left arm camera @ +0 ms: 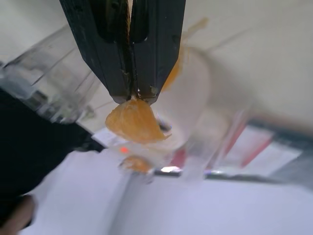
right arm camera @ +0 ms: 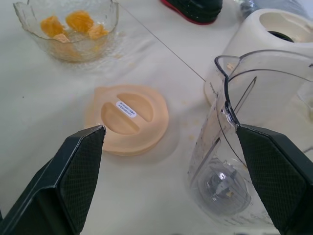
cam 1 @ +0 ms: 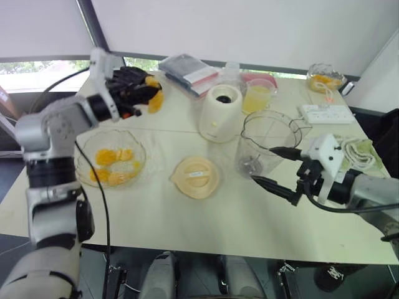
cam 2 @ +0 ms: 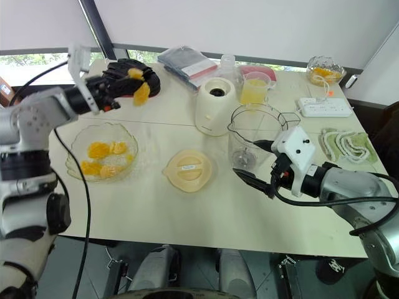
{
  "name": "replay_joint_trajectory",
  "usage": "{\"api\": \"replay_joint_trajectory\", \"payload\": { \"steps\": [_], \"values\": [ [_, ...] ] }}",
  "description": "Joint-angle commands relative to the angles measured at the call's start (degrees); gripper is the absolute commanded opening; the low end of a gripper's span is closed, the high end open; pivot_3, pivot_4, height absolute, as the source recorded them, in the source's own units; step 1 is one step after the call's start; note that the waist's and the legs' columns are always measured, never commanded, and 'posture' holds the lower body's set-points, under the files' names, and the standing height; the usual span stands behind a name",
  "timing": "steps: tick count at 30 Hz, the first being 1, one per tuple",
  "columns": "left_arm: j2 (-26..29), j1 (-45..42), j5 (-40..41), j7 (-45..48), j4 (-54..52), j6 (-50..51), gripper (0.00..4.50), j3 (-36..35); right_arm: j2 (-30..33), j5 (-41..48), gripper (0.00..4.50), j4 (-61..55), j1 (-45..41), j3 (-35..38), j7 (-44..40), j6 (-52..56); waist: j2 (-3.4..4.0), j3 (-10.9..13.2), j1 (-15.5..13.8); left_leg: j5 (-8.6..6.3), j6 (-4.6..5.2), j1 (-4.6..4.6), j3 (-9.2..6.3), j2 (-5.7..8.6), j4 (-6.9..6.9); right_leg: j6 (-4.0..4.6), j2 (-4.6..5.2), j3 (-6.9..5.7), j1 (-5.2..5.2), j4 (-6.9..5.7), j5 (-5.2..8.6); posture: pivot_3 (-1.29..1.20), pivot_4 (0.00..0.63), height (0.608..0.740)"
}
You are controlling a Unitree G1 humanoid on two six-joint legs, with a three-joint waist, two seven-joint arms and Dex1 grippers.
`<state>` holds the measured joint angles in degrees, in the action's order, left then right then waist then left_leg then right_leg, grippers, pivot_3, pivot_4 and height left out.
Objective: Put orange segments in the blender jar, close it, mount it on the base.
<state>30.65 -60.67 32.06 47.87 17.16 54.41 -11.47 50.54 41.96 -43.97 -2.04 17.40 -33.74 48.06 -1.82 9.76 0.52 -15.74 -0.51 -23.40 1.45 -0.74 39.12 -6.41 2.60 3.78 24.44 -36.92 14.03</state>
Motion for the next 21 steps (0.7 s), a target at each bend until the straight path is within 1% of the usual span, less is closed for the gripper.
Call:
{"api": "replay_joint_trajectory", "payload": {
  "steps": [1, 3, 4, 7, 9, 13, 16, 21],
  "values": [
    [-3.0, -10.0, -2.8, 2.8, 8.7, -7.3, 0.02, 3.7, 0.0, -1.4, 4.50, -2.7, 1.3, 1.1, 1.7, -0.5, -0.01, 0.0, -0.1, 0.00, 0.00, -0.02, 0.05, 0.03, 0.00, 0.00, 0.00, -0.01, -0.01, 0.03, 0.00, 0.00, 0.150, 0.740],
    [-5.6, -15.3, -4.0, 4.5, 15.0, -10.2, 0.02, 5.2, -0.6, -1.6, 4.50, -3.4, 2.4, 1.7, 2.8, -0.6, 0.00, 0.0, 0.1, 0.00, 0.00, -0.02, 0.10, 0.05, 0.00, 0.00, 0.00, -0.01, -0.02, 0.10, 0.01, 0.00, 0.150, 0.740],
    [-7.8, -18.3, -4.9, 5.8, 19.1, -12.8, 0.02, 6.2, -1.2, -1.5, 4.50, -4.3, 3.5, 2.3, 3.6, -0.5, -0.01, 0.0, 0.1, 0.00, 0.00, -0.03, 0.11, 0.05, 0.00, 0.00, 0.01, 0.00, -0.02, 0.11, 0.01, 0.00, 0.150, 0.740],
    [-12.3, -23.7, -7.1, 8.6, 27.8, -18.6, 0.02, 7.5, -2.2, -1.5, 4.50, -6.2, 5.7, 3.1, 5.4, -0.3, -0.02, 0.0, 0.2, -0.01, 0.02, -0.07, 0.09, 0.04, -0.04, -0.01, -0.02, -0.01, -0.02, 0.21, 0.02, 0.00, 0.150, 0.740],
    [-16.2, -26.5, -8.4, 10.6, 32.8, -22.2, 0.02, 8.6, -3.1, -1.7, 4.50, -7.6, 7.5, 3.9, 6.8, -0.1, -0.03, 0.0, 0.2, -0.03, 0.04, -0.08, 0.10, 0.04, -0.06, -0.02, -0.02, 0.00, -0.02, 0.24, 0.02, 0.00, 0.150, 0.740],
    [-22.4, -29.6, -10.8, 13.9, 40.1, -27.7, 0.02, 9.8, -4.7, -1.8, 4.50, -10.2, 10.6, 5.4, 9.7, 0.4, -0.04, 0.0, 0.1, -0.04, 0.06, -0.12, 0.09, 0.04, -0.07, 0.00, -0.03, 0.00, -0.02, 0.35, 0.04, 0.00, 0.150, 0.740],
    [-27.9, -30.6, -12.8, 14.5, 44.9, -31.3, 0.02, 10.7, -6.4, -1.4, 4.50, -13.3, 15.1, 8.0, 11.8, 0.9, -0.05, 0.0, 0.0, -0.04, 0.07, -0.16, 0.08, 0.03, -0.09, 0.11, -0.03, 0.01, -0.02, 0.46, 0.10, 0.00, 0.150, 0.740],
    [-31.9, -30.5, -15.9, 14.5, 49.9, -33.3, 0.02, 10.7, -7.4, -0.6, 4.50, -15.9, 19.8, 10.1, 14.3, 0.7, -0.04, 0.0, 0.3, -0.07, 0.12, -0.21, 0.02, 0.03, -0.09, 0.10, -0.02, 0.06, -0.02, 0.58, 0.09, 0.00, 0.150, 0.740]
  ]
}}
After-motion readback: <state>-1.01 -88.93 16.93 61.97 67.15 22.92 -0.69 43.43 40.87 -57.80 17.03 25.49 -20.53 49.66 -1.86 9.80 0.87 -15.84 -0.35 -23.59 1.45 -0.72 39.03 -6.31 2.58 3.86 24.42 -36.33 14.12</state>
